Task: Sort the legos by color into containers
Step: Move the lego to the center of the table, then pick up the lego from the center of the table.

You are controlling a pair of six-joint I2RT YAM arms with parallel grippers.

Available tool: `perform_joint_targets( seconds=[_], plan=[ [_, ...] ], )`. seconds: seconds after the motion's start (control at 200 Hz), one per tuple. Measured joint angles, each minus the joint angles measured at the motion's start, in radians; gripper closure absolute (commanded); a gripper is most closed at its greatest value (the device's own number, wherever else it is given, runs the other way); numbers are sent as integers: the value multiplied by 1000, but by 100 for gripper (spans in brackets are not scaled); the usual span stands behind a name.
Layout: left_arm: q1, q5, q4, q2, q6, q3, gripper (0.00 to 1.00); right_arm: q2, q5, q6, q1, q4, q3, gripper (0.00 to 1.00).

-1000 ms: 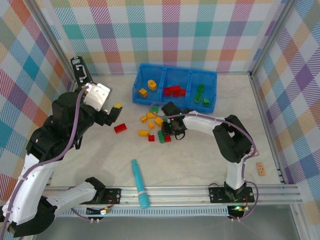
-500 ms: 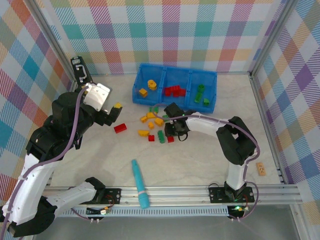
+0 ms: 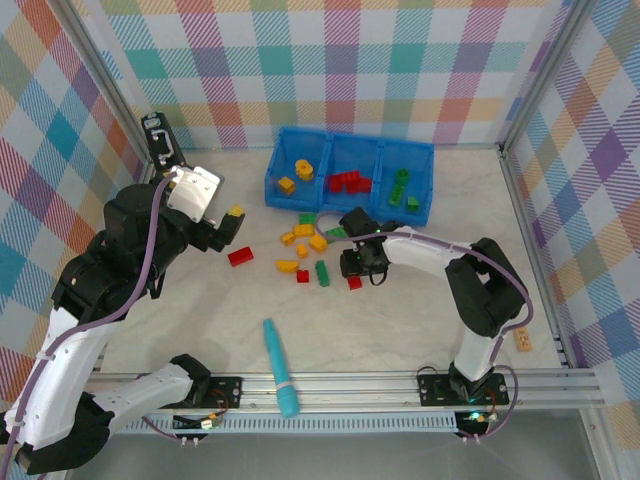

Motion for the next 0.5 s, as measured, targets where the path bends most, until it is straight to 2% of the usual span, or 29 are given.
perform_joint_targets(
  seconds=[0.285, 0.5],
  plan=[
    [0, 0, 0, 0, -6, 0, 0, -53, -37, -20, -2, 6, 0, 40],
    [0, 3, 0, 3, -6, 0, 0, -24, -67, -42, -1, 10, 0, 37]
  ],
)
